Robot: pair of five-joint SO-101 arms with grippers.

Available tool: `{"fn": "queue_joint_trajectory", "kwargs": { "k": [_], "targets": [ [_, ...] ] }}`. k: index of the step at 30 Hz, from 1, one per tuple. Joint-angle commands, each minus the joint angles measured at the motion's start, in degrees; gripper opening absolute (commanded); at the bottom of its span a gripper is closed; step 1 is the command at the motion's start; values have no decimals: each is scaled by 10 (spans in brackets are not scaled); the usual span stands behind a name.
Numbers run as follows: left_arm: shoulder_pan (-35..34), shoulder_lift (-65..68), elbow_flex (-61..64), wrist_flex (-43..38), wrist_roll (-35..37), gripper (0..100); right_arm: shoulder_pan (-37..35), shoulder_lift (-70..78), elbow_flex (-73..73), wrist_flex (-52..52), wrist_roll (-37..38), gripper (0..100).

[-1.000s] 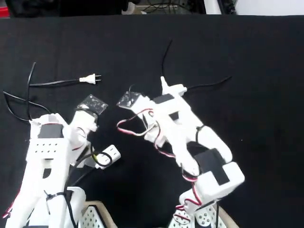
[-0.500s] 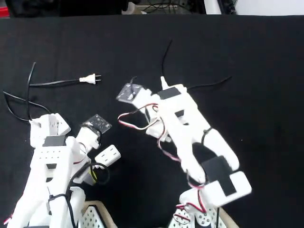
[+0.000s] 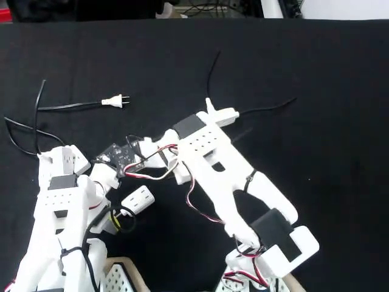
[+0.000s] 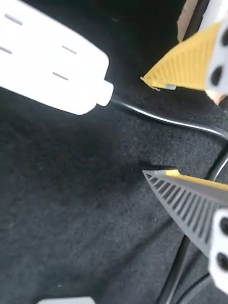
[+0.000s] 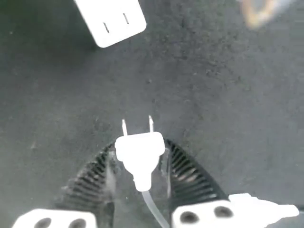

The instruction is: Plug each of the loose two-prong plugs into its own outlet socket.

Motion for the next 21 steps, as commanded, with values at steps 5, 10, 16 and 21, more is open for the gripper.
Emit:
{"fn": "queue_joint_trajectory", "kwargs": {
  "k": [5, 10, 16, 21],
  "targets": [
    [-7, -9, -3, -5, -3, 267, 16, -12, -31, 20, 11, 212],
    [-7, -9, -2, -5, -3, 267, 31, -64, -30, 20, -111, 219],
    [-7, -9, -2, -5, -3, 267, 29, -109, -29, 19, -569, 222],
    [-7, -9, -2, -4, -2, 267, 4, -75, 9, -7, -933, 224]
  ]
}}
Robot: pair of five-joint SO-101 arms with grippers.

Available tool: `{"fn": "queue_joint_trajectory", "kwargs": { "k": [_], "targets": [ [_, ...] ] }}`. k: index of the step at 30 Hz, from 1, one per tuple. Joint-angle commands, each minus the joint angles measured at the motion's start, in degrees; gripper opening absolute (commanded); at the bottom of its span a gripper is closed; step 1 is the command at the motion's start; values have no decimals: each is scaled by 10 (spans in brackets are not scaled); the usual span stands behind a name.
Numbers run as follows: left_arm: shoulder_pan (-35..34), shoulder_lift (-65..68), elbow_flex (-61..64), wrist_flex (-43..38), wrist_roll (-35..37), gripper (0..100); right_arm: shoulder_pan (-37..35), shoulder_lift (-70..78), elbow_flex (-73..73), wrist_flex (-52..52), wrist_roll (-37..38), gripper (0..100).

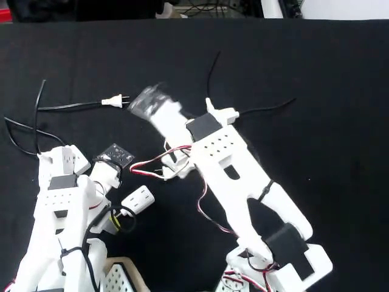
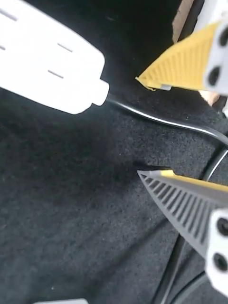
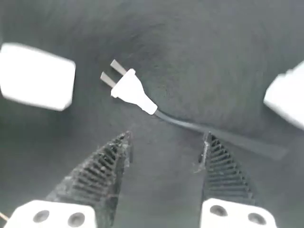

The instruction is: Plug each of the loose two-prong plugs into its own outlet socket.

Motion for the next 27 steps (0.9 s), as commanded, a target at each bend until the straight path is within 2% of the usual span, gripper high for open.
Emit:
{"fn": "queue_joint_trajectory", "kwargs": {
  "k": [1, 8, 12, 15, 22, 27],
  "targets": [
    [-7, -9, -2, -4, -2, 267, -22, 20, 14, -33, -305, 224],
    [-7, -9, -2, -4, -2, 267, -55, 157, -5, -111, -538, 224],
    [-7, -9, -2, -4, -2, 267, -55, 225, -62, -111, -630, 224],
    [-7, -9, -2, -5, -2, 267, -46, 261, -95, -110, -675, 224],
    [-7, -9, -2, -5, -2, 267, -3, 276, -108, -120, -714, 223],
    [-7, -9, -2, -5, -2, 267, -4, 279, -92, -162, -745, 218]
  ]
}}
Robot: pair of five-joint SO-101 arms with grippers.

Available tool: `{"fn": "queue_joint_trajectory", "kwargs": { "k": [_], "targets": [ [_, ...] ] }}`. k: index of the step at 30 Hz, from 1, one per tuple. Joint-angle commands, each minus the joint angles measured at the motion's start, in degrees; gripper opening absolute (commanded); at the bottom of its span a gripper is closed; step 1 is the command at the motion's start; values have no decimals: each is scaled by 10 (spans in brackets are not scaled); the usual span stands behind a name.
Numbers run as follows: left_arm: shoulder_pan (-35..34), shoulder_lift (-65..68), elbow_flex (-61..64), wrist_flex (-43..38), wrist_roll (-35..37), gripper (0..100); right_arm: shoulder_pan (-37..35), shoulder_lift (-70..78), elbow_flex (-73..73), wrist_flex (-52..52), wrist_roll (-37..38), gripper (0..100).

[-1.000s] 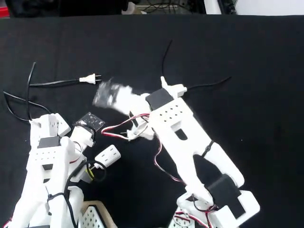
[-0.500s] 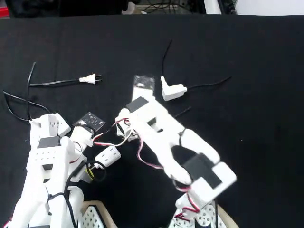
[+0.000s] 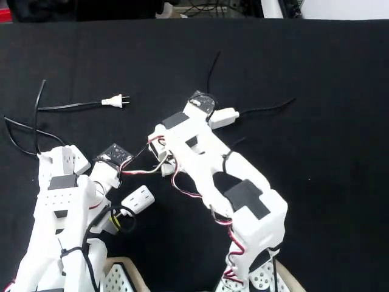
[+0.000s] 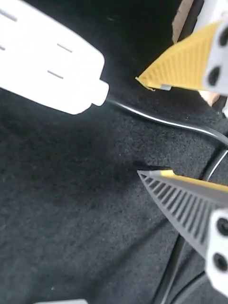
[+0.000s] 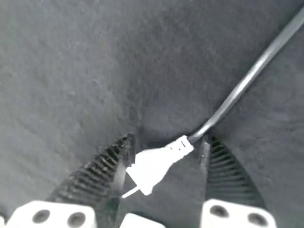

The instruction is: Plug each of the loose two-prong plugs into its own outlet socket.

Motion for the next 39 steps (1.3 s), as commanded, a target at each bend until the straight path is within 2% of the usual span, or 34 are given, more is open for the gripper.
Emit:
{"fn": "queue_joint_trajectory", "kwargs": {
  "k": [1, 5, 9, 11, 19, 26, 29, 34, 36, 39],
  "targets": [
    [-7, -9, -2, -5, -3, 267, 11, 0, -7, -28, -17, 218],
    [-7, -9, -2, -5, -3, 267, 12, 1, -7, -27, -11, 186],
    [-7, -9, -2, -5, -3, 267, 13, 0, -4, -26, -10, 8],
    [-7, -9, -2, -5, -3, 267, 13, -1, -4, -18, 4, 35],
    [-7, -9, -2, -5, -3, 267, 13, -53, -8, 75, 76, 11],
    [-7, -9, -2, -5, -3, 267, 18, -82, -7, 39, 73, 13],
    [-7, -9, -2, -5, -3, 267, 8, -82, -6, 3, 63, 82],
    [-7, -9, -2, -5, -3, 267, 1, -64, 14, -78, -5, 327],
    [-7, -9, -2, -5, -3, 267, 0, -38, 15, -99, -21, 345],
    [-7, -9, -2, -5, -3, 267, 0, 9, 5, -113, -32, 302]
  ]
}}
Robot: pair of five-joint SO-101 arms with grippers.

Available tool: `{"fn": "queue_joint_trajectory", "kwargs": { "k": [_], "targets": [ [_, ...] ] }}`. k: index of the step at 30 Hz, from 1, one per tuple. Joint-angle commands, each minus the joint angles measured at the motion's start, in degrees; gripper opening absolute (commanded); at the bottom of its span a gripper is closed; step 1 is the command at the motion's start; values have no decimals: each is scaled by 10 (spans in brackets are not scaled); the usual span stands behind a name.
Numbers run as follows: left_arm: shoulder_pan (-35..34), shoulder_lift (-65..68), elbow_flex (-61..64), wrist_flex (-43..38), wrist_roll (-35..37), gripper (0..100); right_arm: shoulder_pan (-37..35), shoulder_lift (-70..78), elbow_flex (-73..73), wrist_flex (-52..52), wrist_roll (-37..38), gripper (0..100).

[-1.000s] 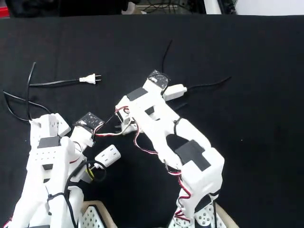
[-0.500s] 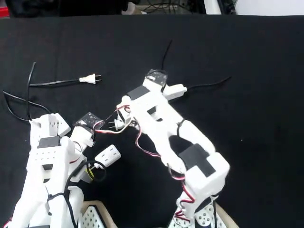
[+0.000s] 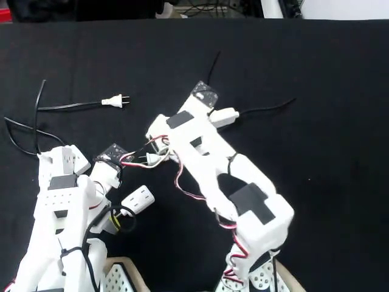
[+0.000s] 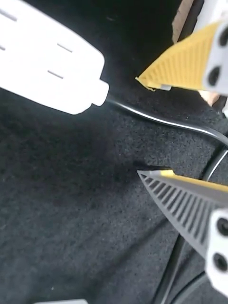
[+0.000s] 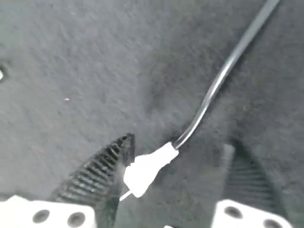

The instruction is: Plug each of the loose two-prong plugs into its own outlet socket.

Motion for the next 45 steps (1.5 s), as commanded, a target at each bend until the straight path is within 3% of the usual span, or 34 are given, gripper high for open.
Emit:
{"fn": "queue_joint_trajectory", "kwargs": {
  "k": [1, 7, 22, 27, 31, 34, 40, 45],
  "targets": [
    [-7, -9, -2, -5, -3, 267, -4, 36, -23, -14, -18, 276],
    [-7, -9, -2, -5, -3, 267, -3, 75, -110, 95, -11, 6],
    [-7, -9, -2, -5, -3, 267, 16, 73, -256, 382, 91, 11],
    [-7, -9, -2, -5, -3, 267, 14, 80, -285, 343, 89, 11],
    [-7, -9, -2, -5, -3, 267, -32, 98, -276, 265, 81, 13],
    [-7, -9, -2, -5, -3, 267, -59, 121, -279, 244, 33, 76],
    [-23, -9, -5, -6, -3, 267, -81, 161, -278, 246, -1, 351],
    [-22, -9, -5, -6, -3, 267, -81, 183, -279, 229, -2, 310]
  ]
}}
